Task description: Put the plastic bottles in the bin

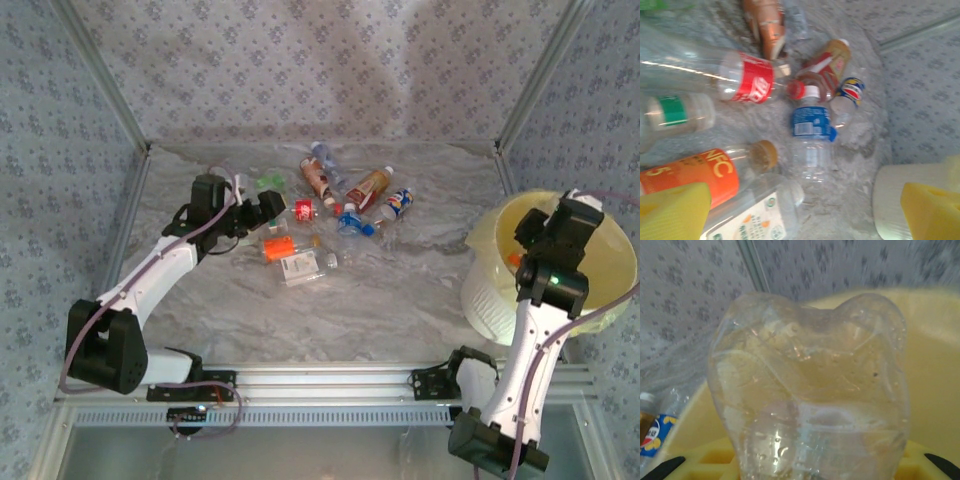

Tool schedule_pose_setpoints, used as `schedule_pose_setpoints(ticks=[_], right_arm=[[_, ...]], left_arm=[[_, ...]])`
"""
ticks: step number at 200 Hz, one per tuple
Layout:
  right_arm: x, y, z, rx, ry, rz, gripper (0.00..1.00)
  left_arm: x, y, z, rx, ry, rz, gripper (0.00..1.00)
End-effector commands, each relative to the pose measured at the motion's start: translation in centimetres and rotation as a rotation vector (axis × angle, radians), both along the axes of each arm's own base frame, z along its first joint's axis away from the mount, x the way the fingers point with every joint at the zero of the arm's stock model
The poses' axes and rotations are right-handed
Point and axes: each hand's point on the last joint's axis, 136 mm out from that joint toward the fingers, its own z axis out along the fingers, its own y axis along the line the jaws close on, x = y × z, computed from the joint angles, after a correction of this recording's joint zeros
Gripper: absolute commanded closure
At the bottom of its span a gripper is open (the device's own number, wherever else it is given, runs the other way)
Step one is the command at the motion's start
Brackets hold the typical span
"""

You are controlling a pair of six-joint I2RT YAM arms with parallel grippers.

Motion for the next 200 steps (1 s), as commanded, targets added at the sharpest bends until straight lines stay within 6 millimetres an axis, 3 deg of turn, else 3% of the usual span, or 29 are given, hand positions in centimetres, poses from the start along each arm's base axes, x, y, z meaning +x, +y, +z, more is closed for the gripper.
schedule_pose_setpoints(ticks=[1, 24, 62, 121, 158, 200], right_arm=[[0.7, 0.8, -1.3, 0.079, -0.056, 0.018, 0.58], [1.1, 1.5, -2.8, 0.118, -0.074, 0.047, 0.55], [1.8, 1.8, -3.5, 0.14, -0.085, 0.073, 0.46], [1.5, 2.2, -2.6, 0.129, -0.101, 0.09, 0.24], [0.3, 1.5, -0.4, 0.075, -0.151, 0.034, 0.15], [-0.7, 3.0, 4.3, 0.008, -0.254, 0.086, 0.09]], left_arm=[[0.1, 2.3, -0.5, 0.119, 0.012, 0.101, 0.02], [-0.1, 4.1, -1.3, 0.188, 0.029, 0.172, 0.02], [-0.3, 5.6, -1.8, 0.232, 0.046, 0.238, 0.02], [-0.5, 7.6, -2.9, 0.239, 0.093, 0.328, 0.02], [-0.6, 8.5, -3.4, 0.241, 0.123, 0.364, 0.02], [-0.8, 9.8, -4.1, 0.238, 0.156, 0.425, 0.02]])
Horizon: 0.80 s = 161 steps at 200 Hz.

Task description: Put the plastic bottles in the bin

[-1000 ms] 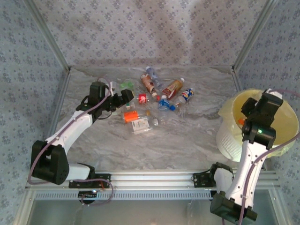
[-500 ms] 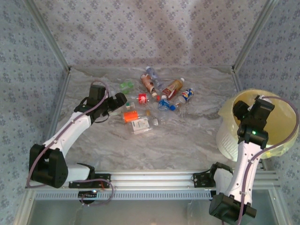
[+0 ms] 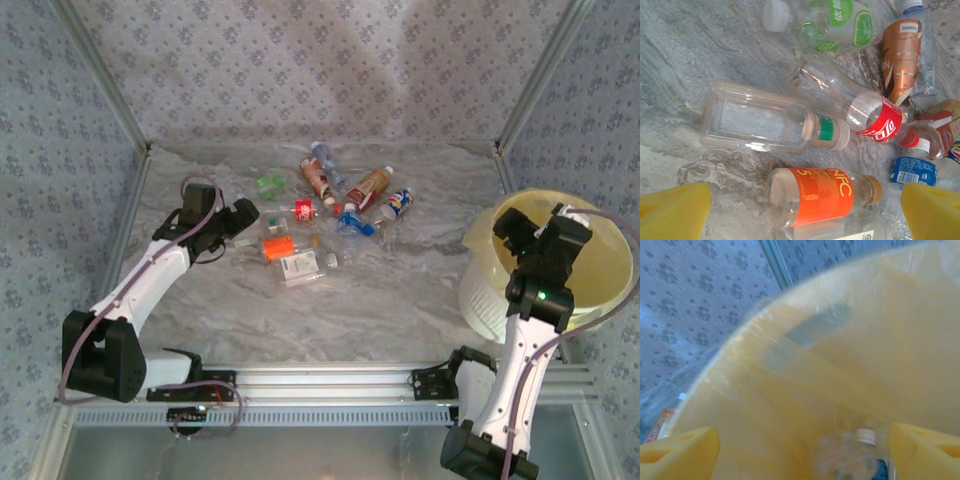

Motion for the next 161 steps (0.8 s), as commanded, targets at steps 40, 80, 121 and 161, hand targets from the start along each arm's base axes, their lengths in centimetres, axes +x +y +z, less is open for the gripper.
schedule_pose_setpoints(ticks=[40, 80, 121, 161], right_arm=[[0.4, 7.2, 7.8, -0.109, -0.185, 0.303, 0.02], [2.2, 14.5, 8.4, -0.269, -0.2, 0.594, 0.0], [3.8, 21.7, 6.8, -0.489, -0.172, 0.791, 0.0], [4.1, 27.7, 4.8, -0.646, -0.156, 0.962, 0.0]], left_arm=[[-0.8, 2.3, -0.9, -0.021, 0.043, 0.135, 0.02], [-0.6, 2.0, -1.7, -0.062, 0.091, 0.146, 0.02], [-0.4, 2.0, -3.1, -0.142, 0.141, 0.247, 0.02], [0.6, 2.2, -4.8, -0.251, 0.2, 0.415, 0.02]])
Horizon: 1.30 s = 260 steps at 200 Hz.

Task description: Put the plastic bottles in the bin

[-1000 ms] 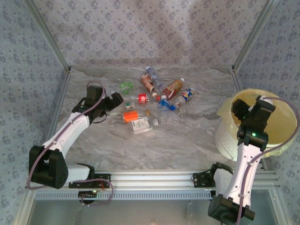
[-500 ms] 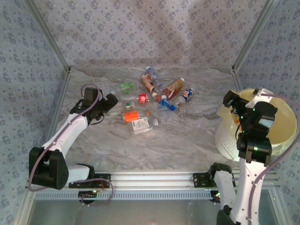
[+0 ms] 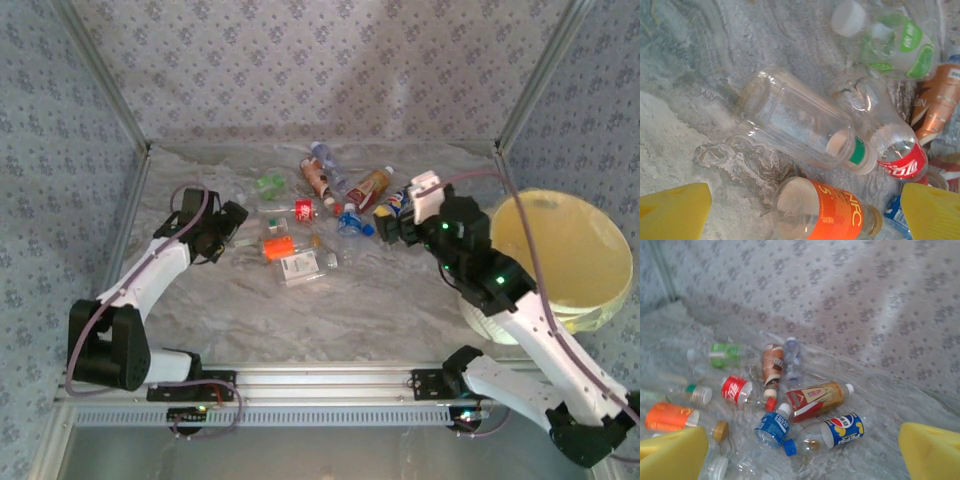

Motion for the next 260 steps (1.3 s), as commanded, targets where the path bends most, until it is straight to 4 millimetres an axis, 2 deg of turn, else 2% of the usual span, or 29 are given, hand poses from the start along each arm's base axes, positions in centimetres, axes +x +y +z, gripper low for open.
schedule_pose_setpoints(ticks=[1, 26, 56, 89, 145, 168, 186, 205, 260], right_arm=[[0.4, 1.5, 0.4, -0.116, -0.087, 0.028, 0.0], [0.4, 3.8, -0.8, -0.134, -0.08, 0.091, 0.0], [0.1, 4.8, -1.9, -0.148, -0.063, 0.121, 0.0], [-0.3, 4.8, -2.4, -0.17, -0.056, 0.116, 0.0], [-0.9, 4.3, -2.4, -0.179, -0.063, 0.105, 0.0], [-1.0, 4.2, -2.6, -0.184, -0.061, 0.103, 0.0], [-1.0, 4.1, -2.8, -0.19, -0.058, 0.1, 0.0], [-1.0, 4.1, -2.9, -0.196, -0.059, 0.099, 0.0], [-0.4, 4.7, -3.5, -0.208, -0.061, 0.103, 0.0]], left_arm=[[0.6, 0.2, -1.4, -0.096, 0.045, 0.144, 0.02], [1.7, -0.3, -2.7, -0.154, 0.081, 0.213, 0.02], [2.8, 0.2, -4.1, -0.125, 0.12, 0.273, 0.02], [3.8, 0.2, -6.6, -0.186, 0.162, 0.396, 0.02], [6.4, -0.2, -8.4, -0.226, 0.17, 0.457, 0.04], [7.2, -0.4, -9.1, -0.222, 0.175, 0.454, 0.13], [7.5, -0.6, -9.3, -0.225, 0.166, 0.44, 0.29], [7.4, -0.6, -9.2, -0.216, 0.15, 0.418, 0.4], [7.7, 0.1, -7.4, -0.186, 0.057, 0.357, 0.48]])
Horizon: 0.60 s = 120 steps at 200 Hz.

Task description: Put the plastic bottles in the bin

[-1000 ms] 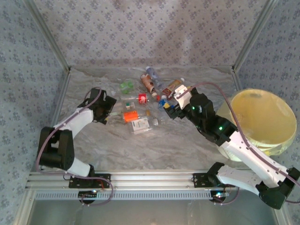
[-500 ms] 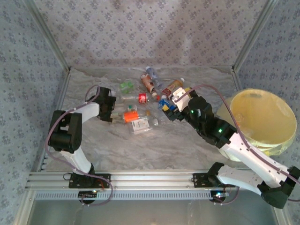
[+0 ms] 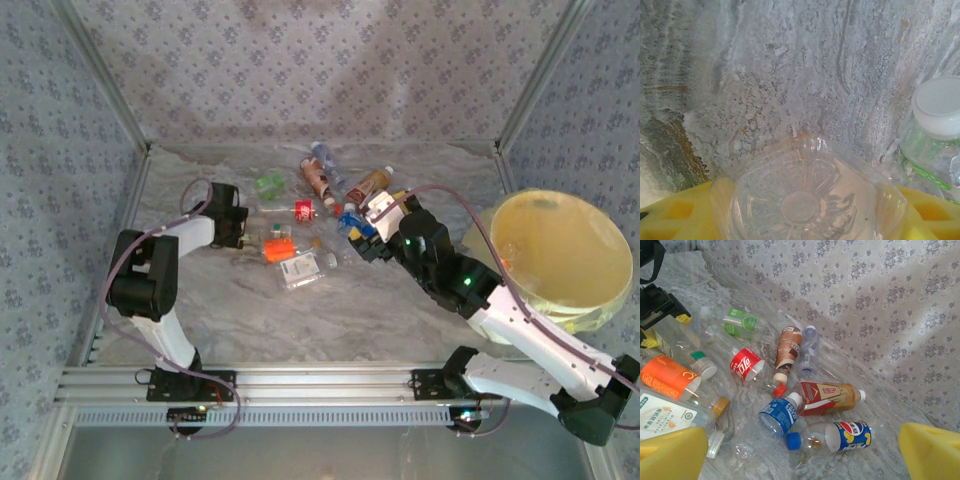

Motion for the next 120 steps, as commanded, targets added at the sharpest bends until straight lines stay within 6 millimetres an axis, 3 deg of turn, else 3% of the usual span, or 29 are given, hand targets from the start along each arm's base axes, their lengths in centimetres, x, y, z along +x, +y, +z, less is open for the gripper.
schedule_pose_setpoints(ticks=[1, 62, 120], right_arm=[[0.3, 0.3, 0.3, -0.004, -0.025, -0.003, 0.0], [1.1, 1.0, 0.1, 0.111, 0.005, -0.047, 0.0], [1.7, 2.0, -2.2, 0.337, 0.084, -0.097, 0.0]], left_arm=[[0.8, 0.6, 1.1, 0.035, -0.082, -0.03, 0.48], [1.3, 1.3, 5.7, 0.11, -0.222, -0.099, 0.51], [0.2, 2.1, 11.3, 0.236, -0.359, -0.198, 0.53]])
